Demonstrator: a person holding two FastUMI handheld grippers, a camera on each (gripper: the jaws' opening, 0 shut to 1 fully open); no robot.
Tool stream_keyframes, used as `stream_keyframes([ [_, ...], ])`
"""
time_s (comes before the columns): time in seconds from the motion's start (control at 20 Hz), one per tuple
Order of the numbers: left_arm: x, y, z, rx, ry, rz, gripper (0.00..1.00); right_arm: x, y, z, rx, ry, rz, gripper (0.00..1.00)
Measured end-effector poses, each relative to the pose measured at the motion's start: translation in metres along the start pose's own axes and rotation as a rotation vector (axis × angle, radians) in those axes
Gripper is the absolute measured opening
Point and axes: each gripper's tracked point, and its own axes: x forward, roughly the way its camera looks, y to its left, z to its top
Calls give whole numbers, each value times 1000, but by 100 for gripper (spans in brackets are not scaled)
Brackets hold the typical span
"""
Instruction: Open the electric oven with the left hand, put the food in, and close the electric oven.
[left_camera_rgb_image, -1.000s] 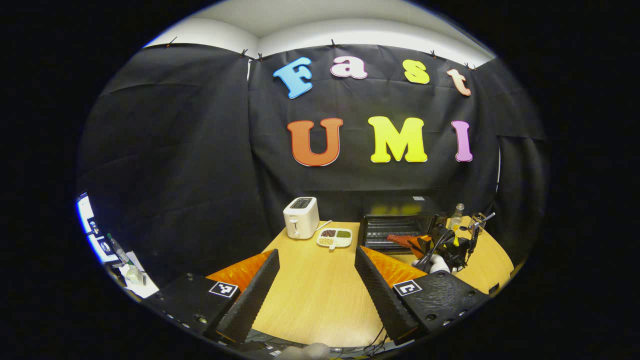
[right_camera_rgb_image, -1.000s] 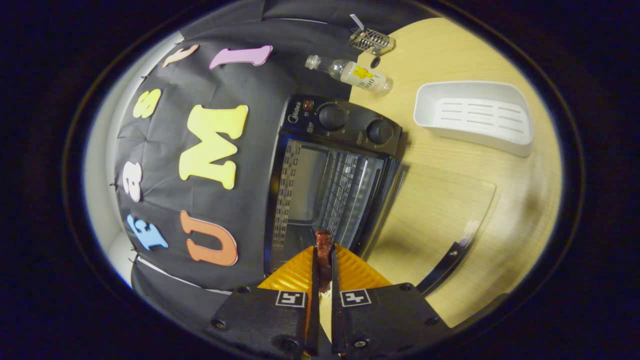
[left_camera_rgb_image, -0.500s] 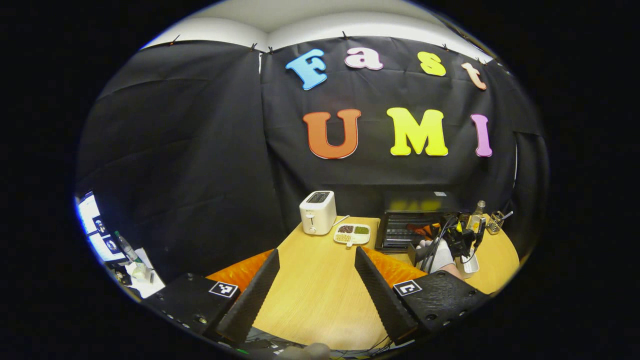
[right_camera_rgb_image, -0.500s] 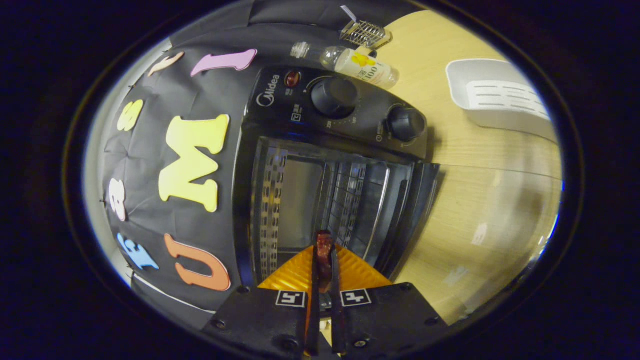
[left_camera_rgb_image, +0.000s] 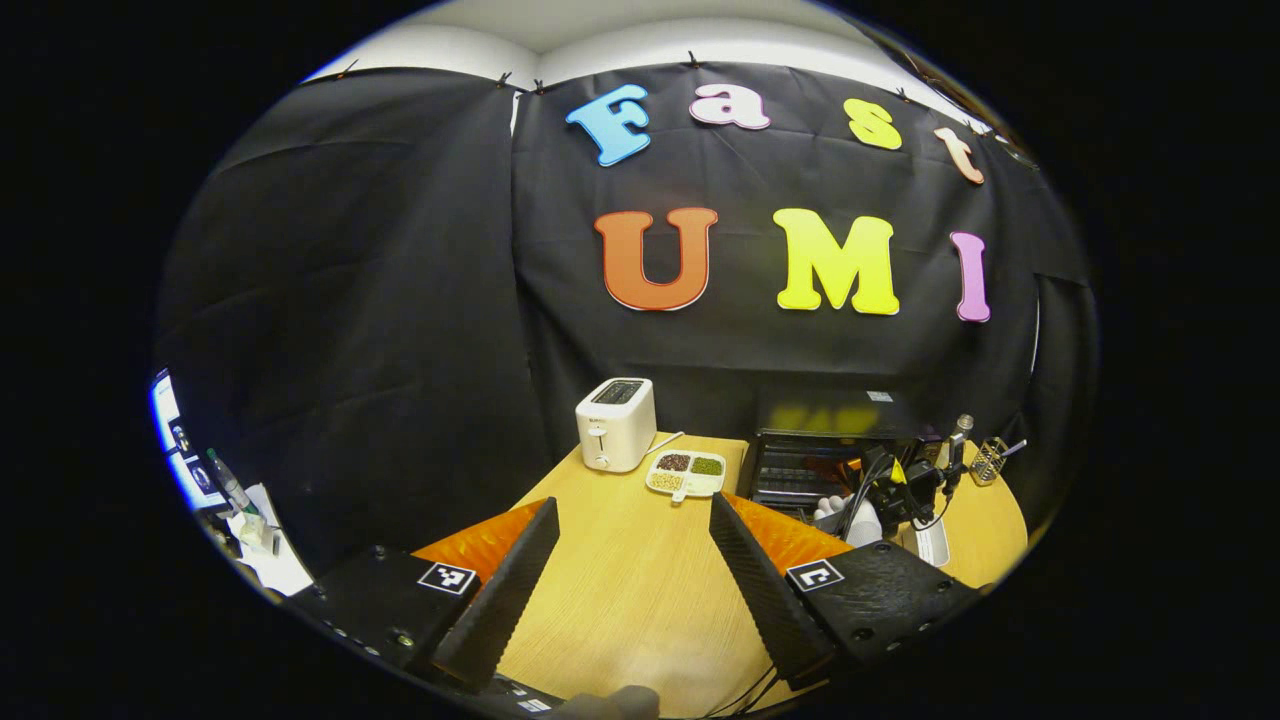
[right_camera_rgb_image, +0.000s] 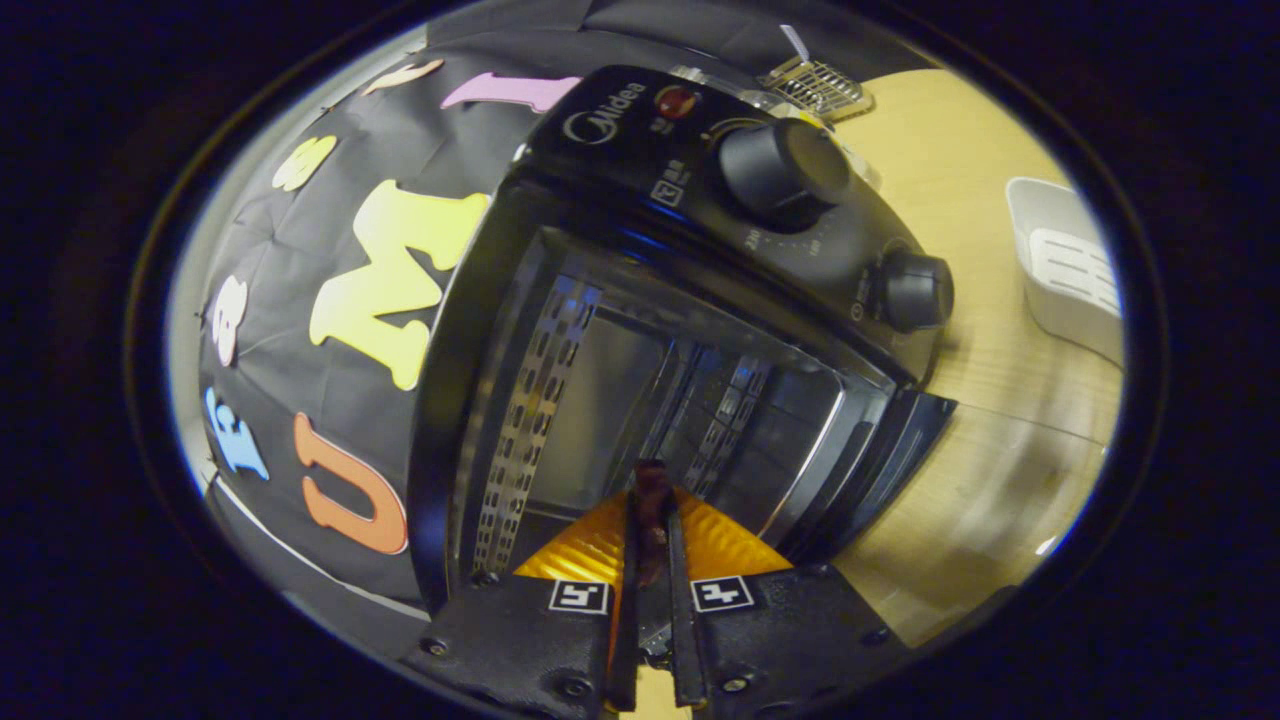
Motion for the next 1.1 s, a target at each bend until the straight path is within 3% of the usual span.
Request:
stream_keyframes([
  [0.15, 3, -3, -2, 5, 9, -3, 97, -3, -3, -1, -162, 12, -21, 26],
  [0.25, 4, -3, -1, 6, 8, -1, 97, -8, -5, 0, -246, 5, -36, 52],
  [0.3, 3, -3, 0, 6, 6, 0, 97, -12, -6, -4, -291, 14, -39, 53],
  [0.35, 2, -2, -1, 8, 5, 0, 97, -14, -6, -8, -347, 27, -41, 81],
  [0.45, 1, -2, -2, 14, 3, -1, 97, -20, -7, -6, -483, 19, -56, 100],
  [0.6, -2, -2, -2, 10, -2, -7, 97, -31, -2, 1, -711, -12, -60, 100],
  [0.9, -15, 2, 1, 15, -33, -8, 97, -73, 14, 13, -794, -13, -3, 100],
  [0.95, -16, 1, 2, 19, -39, -10, 97, -85, 19, 16, -807, -7, 9, 95],
  [1.0, -19, 2, 4, 21, -49, -12, 97, -98, 27, 19, -820, -4, 29, 100],
  [1.1, -29, 2, 7, 15, -73, -17, 97, -131, 42, 33, -864, -2, 59, 100],
])
